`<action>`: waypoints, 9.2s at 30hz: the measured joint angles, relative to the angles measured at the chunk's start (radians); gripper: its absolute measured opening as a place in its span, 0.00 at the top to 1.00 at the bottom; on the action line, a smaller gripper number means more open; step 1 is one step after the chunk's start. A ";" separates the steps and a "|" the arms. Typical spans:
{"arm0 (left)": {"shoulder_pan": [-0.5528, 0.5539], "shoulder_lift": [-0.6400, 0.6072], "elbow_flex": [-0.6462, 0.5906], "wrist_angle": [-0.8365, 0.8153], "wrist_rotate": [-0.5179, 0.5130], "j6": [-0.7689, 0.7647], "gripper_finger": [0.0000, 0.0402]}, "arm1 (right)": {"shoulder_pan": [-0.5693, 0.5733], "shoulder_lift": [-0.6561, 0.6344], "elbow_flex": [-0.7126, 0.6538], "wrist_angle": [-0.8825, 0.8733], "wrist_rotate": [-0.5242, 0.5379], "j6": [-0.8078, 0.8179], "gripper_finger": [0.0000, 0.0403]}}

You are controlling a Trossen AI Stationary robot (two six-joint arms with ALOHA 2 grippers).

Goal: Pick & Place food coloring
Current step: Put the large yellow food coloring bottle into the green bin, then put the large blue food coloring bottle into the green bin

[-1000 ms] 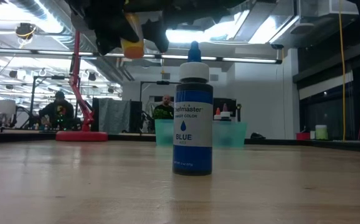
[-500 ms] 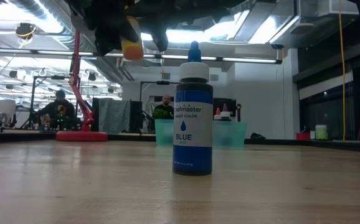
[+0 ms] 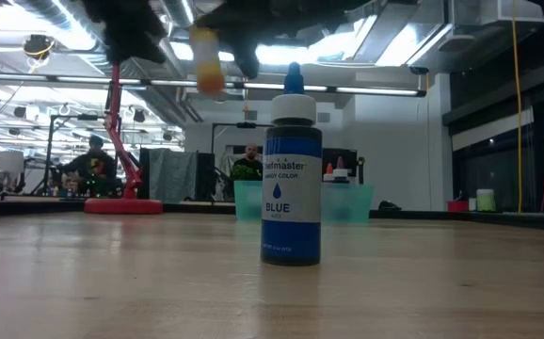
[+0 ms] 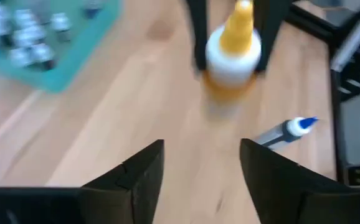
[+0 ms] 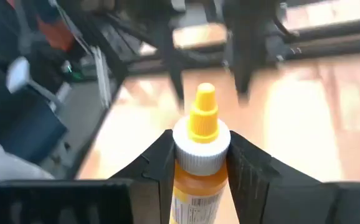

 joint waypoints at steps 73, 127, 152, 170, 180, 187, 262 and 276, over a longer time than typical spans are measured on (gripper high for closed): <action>0.000 -0.147 0.000 -0.105 -0.395 0.015 0.50 | -0.705 -0.227 -0.904 0.712 0.014 -0.341 0.70; 0.003 -0.126 0.000 -0.105 -0.344 0.051 0.50 | -0.727 -0.766 -0.903 0.498 0.170 -0.432 0.54; -0.003 0.262 0.000 0.219 0.279 0.480 0.49 | -0.265 -1.202 -0.903 0.174 0.443 -0.251 0.54; -0.237 0.649 0.144 0.343 0.082 0.241 0.35 | 0.030 -1.198 -0.903 0.091 0.462 -0.257 0.54; -0.322 0.826 0.146 0.579 0.051 0.122 0.31 | 0.087 -1.198 -0.903 0.049 0.461 -0.260 0.56; -0.354 0.929 0.146 0.671 0.039 0.094 0.31 | 0.122 -1.198 -0.903 0.015 0.461 -0.259 0.61; -0.152 0.713 0.152 0.659 -0.094 0.151 0.75 | 0.146 -1.015 -0.903 0.095 0.249 0.010 0.40; -0.008 0.722 0.361 0.340 0.004 0.289 0.75 | 0.125 -0.633 -0.639 -0.045 0.216 0.050 0.25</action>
